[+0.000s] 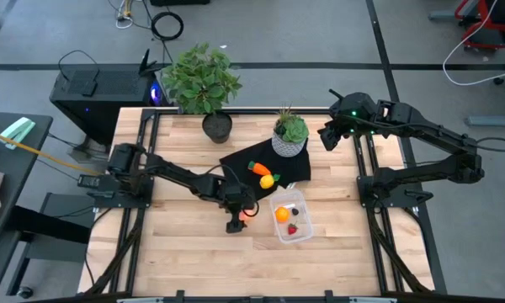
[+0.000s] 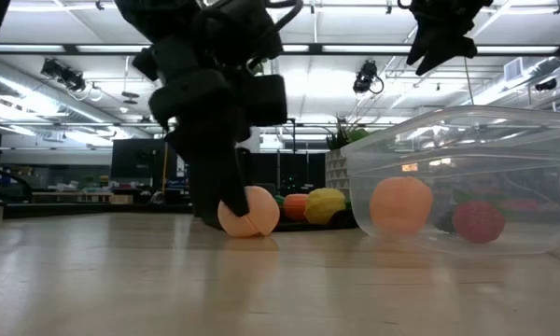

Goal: Pick and placing Produce into tupperware
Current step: Put the peach into the transparent bin

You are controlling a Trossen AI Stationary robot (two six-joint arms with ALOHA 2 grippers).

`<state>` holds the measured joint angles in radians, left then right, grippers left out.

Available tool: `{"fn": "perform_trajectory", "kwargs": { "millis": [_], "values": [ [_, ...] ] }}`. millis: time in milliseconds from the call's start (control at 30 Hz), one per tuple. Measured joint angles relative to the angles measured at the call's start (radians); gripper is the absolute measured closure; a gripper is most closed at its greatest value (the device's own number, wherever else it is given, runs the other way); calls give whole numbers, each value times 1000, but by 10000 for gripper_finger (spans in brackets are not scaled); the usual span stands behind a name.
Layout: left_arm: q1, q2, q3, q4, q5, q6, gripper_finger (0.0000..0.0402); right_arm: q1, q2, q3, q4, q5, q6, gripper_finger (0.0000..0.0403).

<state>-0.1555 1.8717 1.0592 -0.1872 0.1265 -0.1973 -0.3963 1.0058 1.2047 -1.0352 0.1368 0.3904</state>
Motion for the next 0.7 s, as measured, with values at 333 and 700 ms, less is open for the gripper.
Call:
{"fn": "perform_trajectory", "kwargs": {
  "millis": [333,700],
  "values": [
    [-6,20,1,67,6,27,2,0,0,0,3,0,0,208],
    [-6,20,1,63,6,38,27,0,0,0,3,0,-4,208]
  ]
}}
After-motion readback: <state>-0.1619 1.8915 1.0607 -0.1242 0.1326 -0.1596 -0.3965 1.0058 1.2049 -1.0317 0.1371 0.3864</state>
